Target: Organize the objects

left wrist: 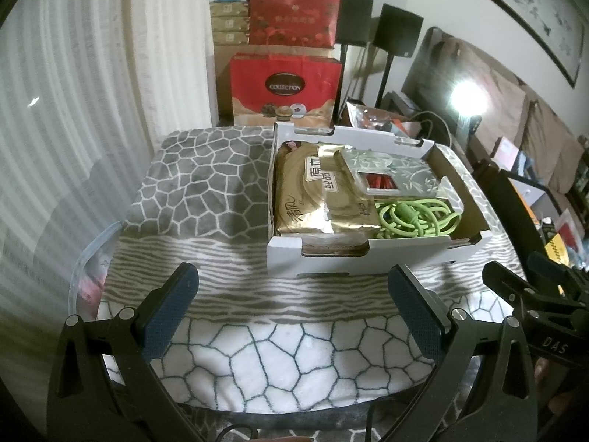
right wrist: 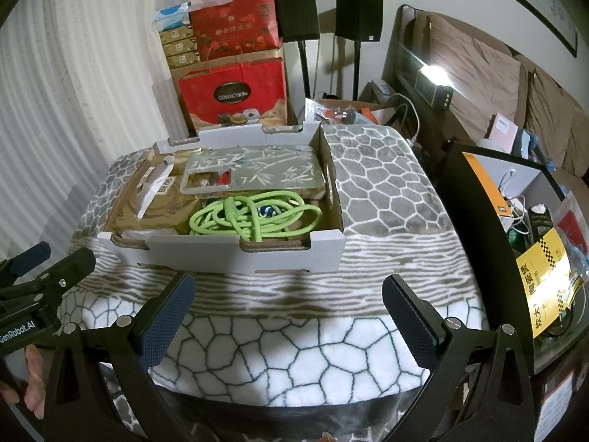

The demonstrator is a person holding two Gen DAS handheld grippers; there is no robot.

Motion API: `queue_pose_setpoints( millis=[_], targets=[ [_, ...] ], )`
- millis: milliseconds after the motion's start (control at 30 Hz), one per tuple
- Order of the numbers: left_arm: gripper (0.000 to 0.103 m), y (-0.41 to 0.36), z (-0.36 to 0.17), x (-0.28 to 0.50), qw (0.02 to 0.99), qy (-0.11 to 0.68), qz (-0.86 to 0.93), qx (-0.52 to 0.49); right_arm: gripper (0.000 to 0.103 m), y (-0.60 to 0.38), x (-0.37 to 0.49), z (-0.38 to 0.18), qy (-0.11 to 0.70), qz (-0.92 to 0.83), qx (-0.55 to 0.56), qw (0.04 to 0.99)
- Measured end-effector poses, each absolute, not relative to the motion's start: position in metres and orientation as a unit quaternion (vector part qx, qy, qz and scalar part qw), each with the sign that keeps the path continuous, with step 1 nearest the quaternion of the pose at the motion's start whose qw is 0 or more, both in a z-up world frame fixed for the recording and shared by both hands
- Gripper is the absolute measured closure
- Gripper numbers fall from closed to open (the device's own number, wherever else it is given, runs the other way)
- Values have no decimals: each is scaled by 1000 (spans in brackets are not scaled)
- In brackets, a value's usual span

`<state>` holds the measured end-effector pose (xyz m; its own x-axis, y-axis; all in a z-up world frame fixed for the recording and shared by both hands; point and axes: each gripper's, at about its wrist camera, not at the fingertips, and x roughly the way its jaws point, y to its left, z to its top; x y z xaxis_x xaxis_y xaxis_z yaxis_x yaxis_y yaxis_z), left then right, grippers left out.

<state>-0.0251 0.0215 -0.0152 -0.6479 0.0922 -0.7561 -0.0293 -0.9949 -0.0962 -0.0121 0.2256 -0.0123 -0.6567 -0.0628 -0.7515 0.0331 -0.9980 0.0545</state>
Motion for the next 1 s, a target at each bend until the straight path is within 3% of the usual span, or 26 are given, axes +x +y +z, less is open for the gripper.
queue_pose_setpoints(
  millis=[1000],
  targets=[
    [0, 23, -17, -26, 30, -34, 906, -422, 1, 224, -13, -12, -18, -910, 414, 27]
  ],
)
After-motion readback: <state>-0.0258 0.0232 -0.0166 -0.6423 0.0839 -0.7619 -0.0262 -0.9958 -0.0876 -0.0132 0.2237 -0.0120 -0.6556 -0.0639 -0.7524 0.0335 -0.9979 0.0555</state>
